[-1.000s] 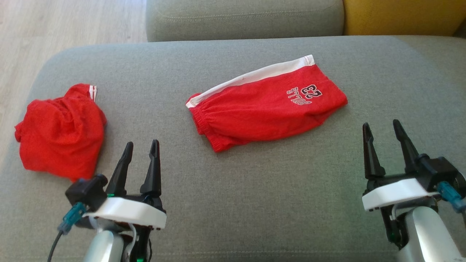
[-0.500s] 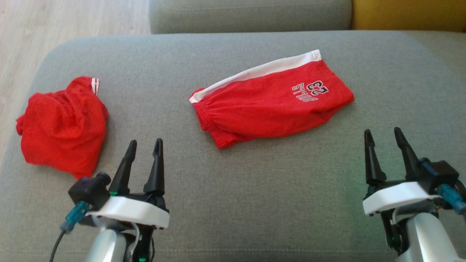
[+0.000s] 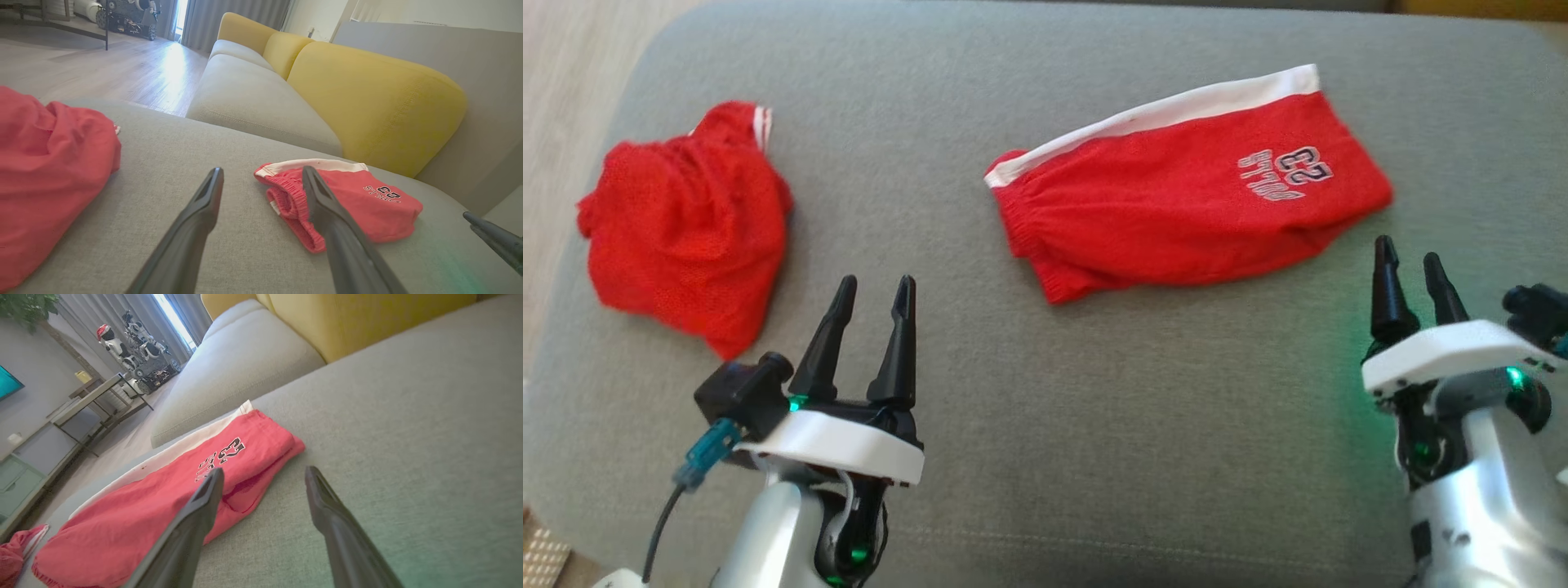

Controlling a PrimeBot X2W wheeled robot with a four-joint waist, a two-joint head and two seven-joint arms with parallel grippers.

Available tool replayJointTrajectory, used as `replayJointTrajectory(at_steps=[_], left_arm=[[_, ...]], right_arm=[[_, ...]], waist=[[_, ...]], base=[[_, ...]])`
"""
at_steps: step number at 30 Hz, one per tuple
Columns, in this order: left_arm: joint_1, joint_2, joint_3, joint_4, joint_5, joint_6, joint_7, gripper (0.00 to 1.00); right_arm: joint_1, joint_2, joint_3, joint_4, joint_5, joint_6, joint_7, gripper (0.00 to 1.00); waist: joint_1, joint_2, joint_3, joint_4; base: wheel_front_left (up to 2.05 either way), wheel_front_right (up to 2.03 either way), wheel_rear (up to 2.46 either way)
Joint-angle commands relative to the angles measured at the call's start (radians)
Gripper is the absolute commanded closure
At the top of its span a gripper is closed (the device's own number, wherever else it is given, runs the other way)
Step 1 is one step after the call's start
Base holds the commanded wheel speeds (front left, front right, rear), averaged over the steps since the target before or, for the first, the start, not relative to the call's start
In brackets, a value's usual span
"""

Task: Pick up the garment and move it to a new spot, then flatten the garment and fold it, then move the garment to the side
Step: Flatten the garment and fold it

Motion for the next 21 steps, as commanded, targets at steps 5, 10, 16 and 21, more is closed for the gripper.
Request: replayJointTrajectory(at_steps=[5,10,16,21], left_arm=[[-0.055,0.002,0.006,-0.027,-0.014,-0.009,-0.012,0.00],[-0.065,0.002,-0.015,-0.027,-0.017,-0.008,-0.012,0.00],[-0.070,0.002,-0.031,-0.032,-0.020,-0.004,-0.012,0.00],[-0.072,0.002,-0.039,-0.032,-0.023,-0.004,-0.012,0.00]], right_arm=[[-0.121,0.000,-0.034,0.091,0.106,-0.001,0.032,0.00],[-0.208,0.000,-0.078,0.200,0.168,-0.001,0.041,0.00],[-0.287,0.000,-0.162,0.328,0.162,-0.001,0.047,0.00],[-0.348,-0.005,-0.226,0.423,0.112,-0.001,0.055,0.00]], waist=[[0.0000,0.0000,0.039,0.055],[0.0000,0.0000,0.056,0.088],[0.0000,0.0000,0.073,0.118],[0.0000,0.0000,0.081,0.135]], base=[[0.00,0.00,0.00],[0.00,0.00,0.00],[0.00,0.00,0.00],[0.00,0.00,0.00]])
